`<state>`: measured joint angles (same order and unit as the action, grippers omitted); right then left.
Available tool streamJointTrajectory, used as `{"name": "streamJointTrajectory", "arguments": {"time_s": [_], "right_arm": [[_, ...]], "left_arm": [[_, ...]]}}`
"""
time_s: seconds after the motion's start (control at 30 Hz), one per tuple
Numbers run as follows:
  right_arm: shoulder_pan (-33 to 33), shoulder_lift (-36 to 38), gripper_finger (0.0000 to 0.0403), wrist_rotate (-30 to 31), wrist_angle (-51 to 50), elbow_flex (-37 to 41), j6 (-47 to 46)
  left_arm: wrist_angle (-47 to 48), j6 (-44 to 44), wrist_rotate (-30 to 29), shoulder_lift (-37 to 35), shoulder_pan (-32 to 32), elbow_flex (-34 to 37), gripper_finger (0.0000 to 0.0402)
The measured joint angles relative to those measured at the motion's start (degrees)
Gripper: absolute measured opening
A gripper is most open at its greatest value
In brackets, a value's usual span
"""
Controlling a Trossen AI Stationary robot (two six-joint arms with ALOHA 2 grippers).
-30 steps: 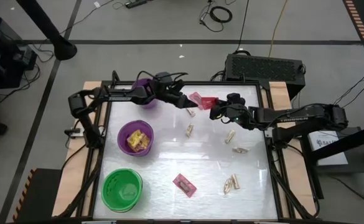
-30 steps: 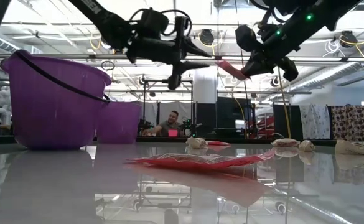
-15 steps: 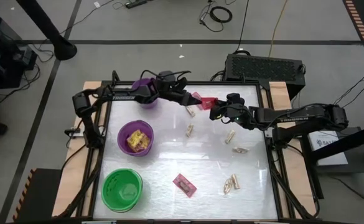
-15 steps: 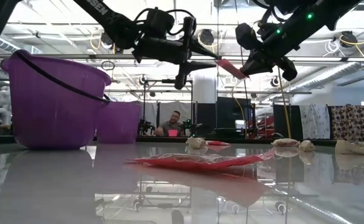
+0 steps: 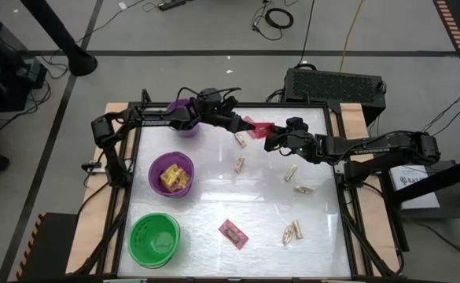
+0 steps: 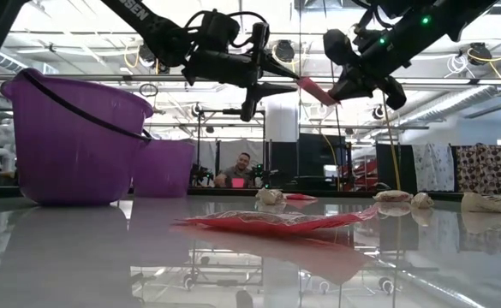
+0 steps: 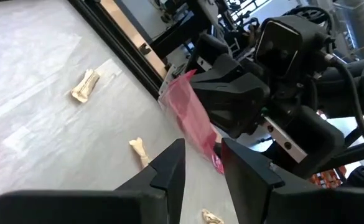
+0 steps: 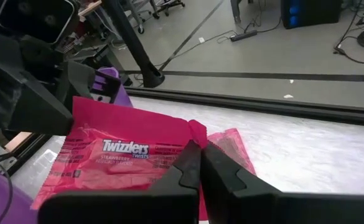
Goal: Sort candy by brand, put in halloween buckets
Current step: Put the red candy into the top purple bucket
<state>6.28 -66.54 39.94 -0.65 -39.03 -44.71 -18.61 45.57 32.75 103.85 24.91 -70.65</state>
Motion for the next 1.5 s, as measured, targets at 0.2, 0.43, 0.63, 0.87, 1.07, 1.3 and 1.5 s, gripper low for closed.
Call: {"name": "streamJointTrajectory", "arguments": {"time_s": [0.2, 0.43, 0.63, 0.87, 1.07, 1.3, 1.5], "right_arm": [[-0.35, 0.0, 0.0, -1.55, 1.67, 0.0, 2.38], [-0.39, 0.0, 0.0, -2.81, 3.58, 0.0, 4.07], [-0.39, 0.0, 0.0002, -3.36, 3.88, 0.0, 5.59], [-0.39, 0.13, 0.0038, -10.27, 3.72, 0.0, 9.97], [-0.38, 0.13, 0.0085, -9.87, 2.89, 0.0, 10.93], [0.87, 0.13, 0.0116, -9.81, 0.51, 0.0, 10.97], [2.8, 0.13, 0.0118, -9.81, 0.51, 0.0, 11.17]], "left_arm": [[0.06, -2.4, -0.02, 0.0, 0.0, 0.02, 0.0107], [0.08, -3.74, 0.62, 0.0, 0.0, 0.02, 0.0021], [0.11, -7.06, 1.28, -0.72, 0.19, 0.02, 0.0004], [13.54, -20.02, -0.29, -5.24, 2.56, -3.66, 0.0002], [36.68, -39.56, -11.06, -11.28, 5.64, -9.3, 0.0001], [58.78, -53.27, -30.16, -19.07, 9.32, -12.61, 0.0001], [73.74, -54.04, -35.39, -21.57, 14.63, -12.7, 0.0001]]}}
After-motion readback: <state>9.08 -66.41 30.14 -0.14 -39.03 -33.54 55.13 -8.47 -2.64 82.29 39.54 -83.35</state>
